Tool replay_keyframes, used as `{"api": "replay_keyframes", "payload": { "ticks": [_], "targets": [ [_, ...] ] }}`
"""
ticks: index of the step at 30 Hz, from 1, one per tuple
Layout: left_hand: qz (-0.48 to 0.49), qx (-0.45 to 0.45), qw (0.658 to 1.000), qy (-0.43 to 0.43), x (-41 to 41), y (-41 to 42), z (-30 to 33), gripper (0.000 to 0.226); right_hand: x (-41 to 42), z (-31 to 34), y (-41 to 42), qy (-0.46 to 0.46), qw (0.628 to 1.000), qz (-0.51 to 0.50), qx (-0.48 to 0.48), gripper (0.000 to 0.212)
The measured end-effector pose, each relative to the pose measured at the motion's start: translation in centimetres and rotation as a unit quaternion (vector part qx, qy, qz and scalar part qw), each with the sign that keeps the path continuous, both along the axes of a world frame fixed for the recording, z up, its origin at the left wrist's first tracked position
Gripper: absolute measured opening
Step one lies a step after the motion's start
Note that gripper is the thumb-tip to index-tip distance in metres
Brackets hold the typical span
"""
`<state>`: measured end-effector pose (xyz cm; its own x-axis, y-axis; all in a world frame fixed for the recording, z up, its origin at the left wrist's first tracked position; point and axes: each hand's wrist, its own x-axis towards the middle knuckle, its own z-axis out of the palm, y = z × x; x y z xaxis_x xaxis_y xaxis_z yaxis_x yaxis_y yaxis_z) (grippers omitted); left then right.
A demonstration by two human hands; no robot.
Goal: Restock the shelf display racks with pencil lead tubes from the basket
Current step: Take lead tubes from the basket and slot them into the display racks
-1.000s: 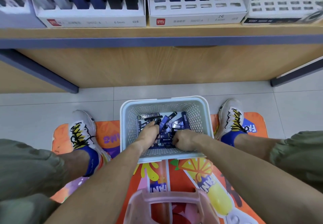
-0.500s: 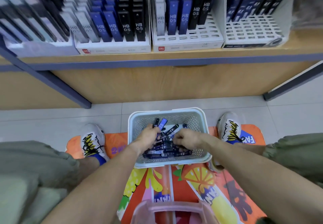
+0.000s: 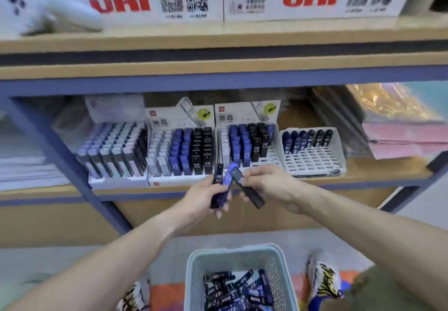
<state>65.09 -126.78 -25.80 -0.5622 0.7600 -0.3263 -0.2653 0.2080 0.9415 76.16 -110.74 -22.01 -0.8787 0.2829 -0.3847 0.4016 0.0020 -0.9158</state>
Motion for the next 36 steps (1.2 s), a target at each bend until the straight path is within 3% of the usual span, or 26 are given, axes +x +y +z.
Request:
{"api": "replay_keyframes", "payload": {
  "ticks": [5, 8, 13, 19, 27, 36],
  "targets": [
    [-0.027, 0.024, 0.999, 0.022, -1.6, 0.6, 4.7, 0.017, -1.9, 4.9, 1.4, 0.053, 0.991, -0.011, 0.121, 0.011],
    [-0.016, 0.006, 0.999, 0.032, -2.3, 0.4, 4.8, 0.022, -2.7, 4.8, 2.0, 0.058, 0.989, -0.025, 0.130, 0.012],
    [0.015, 0.005, 0.999, -0.043, -1.6, 0.0, 2.4, 0.023, -3.1, 2.1, 2.4, 0.073, 0.988, -0.057, 0.123, 0.036],
    [0.031, 0.017, 0.990, -0.137, -1.0, 1.0, 1.6, 0.025, -3.2, 1.5, 3.0, 0.083, 0.977, -0.085, 0.179, 0.036],
    [0.000, 0.016, 0.986, -0.164, -1.0, 2.4, 1.5, 0.026, -3.3, 1.2, 6.9, 0.131, 0.923, -0.158, 0.326, 0.027],
    [0.005, 0.027, 0.986, -0.166, -0.6, 4.1, 2.0, 0.026, -3.4, 0.5, 8.5, 0.170, 0.881, -0.122, 0.424, 0.023]
  ]
}}
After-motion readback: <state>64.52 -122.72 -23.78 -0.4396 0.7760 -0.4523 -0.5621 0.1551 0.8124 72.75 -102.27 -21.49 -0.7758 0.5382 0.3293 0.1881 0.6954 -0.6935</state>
